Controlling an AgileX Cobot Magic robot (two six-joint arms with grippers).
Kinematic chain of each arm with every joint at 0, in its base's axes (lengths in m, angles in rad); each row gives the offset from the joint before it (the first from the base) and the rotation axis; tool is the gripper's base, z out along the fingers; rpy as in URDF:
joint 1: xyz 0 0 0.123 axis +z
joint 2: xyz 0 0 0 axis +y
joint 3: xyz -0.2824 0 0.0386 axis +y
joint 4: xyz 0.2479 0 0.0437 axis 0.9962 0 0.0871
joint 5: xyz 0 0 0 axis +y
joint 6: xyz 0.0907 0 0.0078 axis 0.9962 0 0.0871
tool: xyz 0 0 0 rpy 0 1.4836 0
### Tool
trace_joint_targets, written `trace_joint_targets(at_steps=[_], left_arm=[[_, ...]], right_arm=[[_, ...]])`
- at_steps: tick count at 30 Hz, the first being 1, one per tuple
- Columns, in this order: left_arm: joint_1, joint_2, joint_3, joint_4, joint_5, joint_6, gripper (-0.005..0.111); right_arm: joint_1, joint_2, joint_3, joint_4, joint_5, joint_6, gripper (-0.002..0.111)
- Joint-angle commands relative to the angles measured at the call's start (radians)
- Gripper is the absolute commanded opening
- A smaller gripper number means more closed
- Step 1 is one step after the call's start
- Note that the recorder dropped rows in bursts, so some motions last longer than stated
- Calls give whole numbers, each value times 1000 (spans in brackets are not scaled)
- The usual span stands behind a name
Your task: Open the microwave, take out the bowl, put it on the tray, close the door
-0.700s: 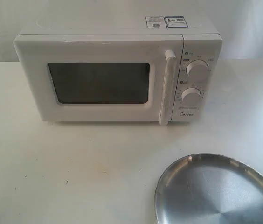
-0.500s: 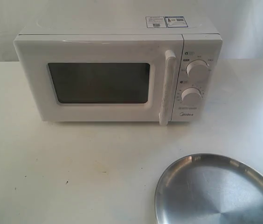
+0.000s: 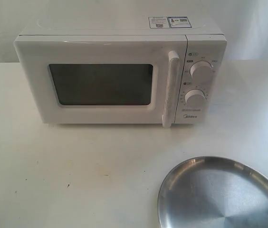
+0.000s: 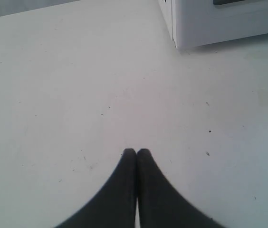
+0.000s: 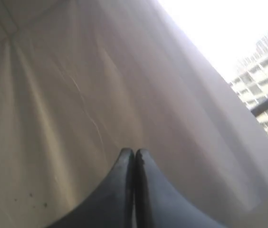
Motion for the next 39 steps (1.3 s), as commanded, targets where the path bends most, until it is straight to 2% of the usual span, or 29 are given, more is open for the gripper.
trace_joint_targets(at_steps=[1,4,6,8,10,12,15,16,20,26,34,39], left_arm=[[-2,-2,-2,-4,0,-2,0],[-2,-2,-2,-4,0,-2,0],[-2,-2,-2,-4,0,-2,0],[-2,-2,-2,-4,0,-2,0],[-2,-2,-2,-4,0,-2,0],[-2,-2,-2,-4,0,-2,0],[-2,-2,-2,-4,0,-2,0],[-2,-2,-2,-4,0,-2,0],[-2,-2,-2,-4,0,-2,0],[-2,-2,-2,-4,0,-2,0],[-2,-2,-2,-4,0,-2,0],[-2,-2,-2,-4,0,-2,0]], right_arm=[[-4,112,-123,-237,-96,107,0],[-4,270,-246,-390,-118,227,0],[-4,408,-341,-565,-120,330,0],[-4,539,-413,-880,-125,496,0],[-4,675,-464,-1213,-213,709,0],[-4,852,-490,-1361,-412,789,0],[-4,1138,-497,-1423,-820,557,0],[-4,1212,-497,-1454,-881,478,0],[5,1496,-520,-1514,-881,299,0],[5,1751,-600,-1540,-881,168,0],[5,1808,-661,-1456,-881,69,1],[7,1808,-661,-1432,-881,28,15]])
